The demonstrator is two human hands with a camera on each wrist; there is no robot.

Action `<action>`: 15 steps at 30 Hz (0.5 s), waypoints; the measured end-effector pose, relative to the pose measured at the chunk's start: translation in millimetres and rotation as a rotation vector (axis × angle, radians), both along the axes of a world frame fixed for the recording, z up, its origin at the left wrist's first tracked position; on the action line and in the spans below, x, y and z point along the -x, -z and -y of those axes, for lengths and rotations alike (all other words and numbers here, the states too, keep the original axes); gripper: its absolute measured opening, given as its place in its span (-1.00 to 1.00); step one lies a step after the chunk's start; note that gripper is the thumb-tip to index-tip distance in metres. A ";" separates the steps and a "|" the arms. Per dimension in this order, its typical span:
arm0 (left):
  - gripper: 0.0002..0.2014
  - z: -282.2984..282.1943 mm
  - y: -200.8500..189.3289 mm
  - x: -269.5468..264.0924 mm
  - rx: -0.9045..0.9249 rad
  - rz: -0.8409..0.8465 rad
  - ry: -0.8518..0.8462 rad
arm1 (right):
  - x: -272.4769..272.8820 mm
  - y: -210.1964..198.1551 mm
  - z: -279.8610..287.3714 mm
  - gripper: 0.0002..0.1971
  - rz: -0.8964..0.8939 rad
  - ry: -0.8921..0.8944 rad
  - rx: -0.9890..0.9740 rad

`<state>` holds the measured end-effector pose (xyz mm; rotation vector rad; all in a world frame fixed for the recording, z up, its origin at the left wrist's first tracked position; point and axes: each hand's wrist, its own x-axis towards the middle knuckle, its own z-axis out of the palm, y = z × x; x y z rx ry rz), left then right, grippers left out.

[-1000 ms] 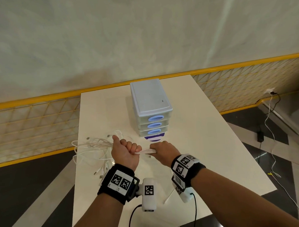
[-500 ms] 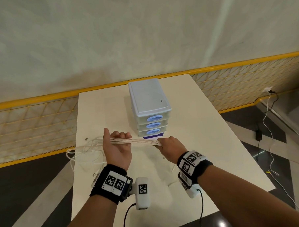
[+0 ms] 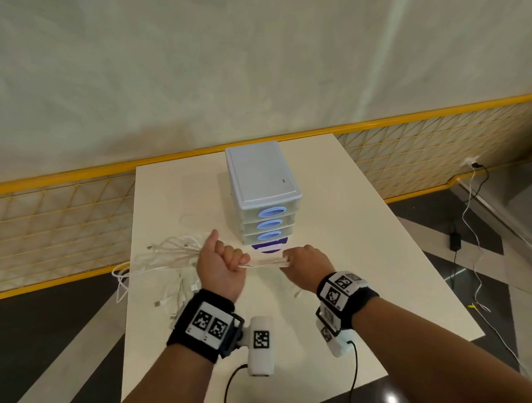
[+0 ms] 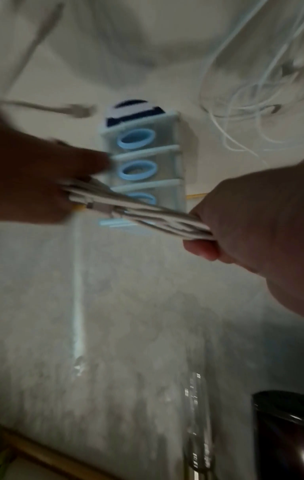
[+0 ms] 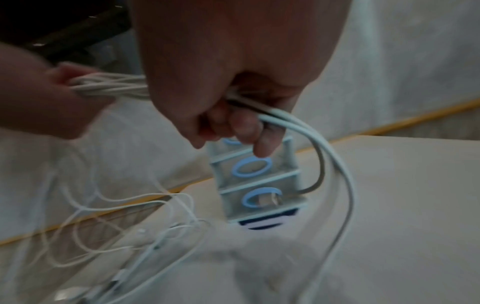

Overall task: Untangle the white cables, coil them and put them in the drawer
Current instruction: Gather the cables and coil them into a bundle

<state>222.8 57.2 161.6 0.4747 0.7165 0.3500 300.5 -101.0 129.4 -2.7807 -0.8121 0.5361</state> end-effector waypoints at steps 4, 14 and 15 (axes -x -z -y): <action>-0.42 -33.0 -5.3 4.7 0.012 -0.015 -0.123 | -10.6 7.7 28.1 -0.56 -0.025 0.128 -0.062; -0.43 -33.6 5.1 8.3 0.005 -0.013 -0.151 | -15.3 29.4 51.5 -0.57 0.008 0.101 0.065; -0.44 -33.1 7.1 9.1 0.006 -0.018 -0.151 | -15.4 31.9 55.1 -0.56 0.006 0.110 0.079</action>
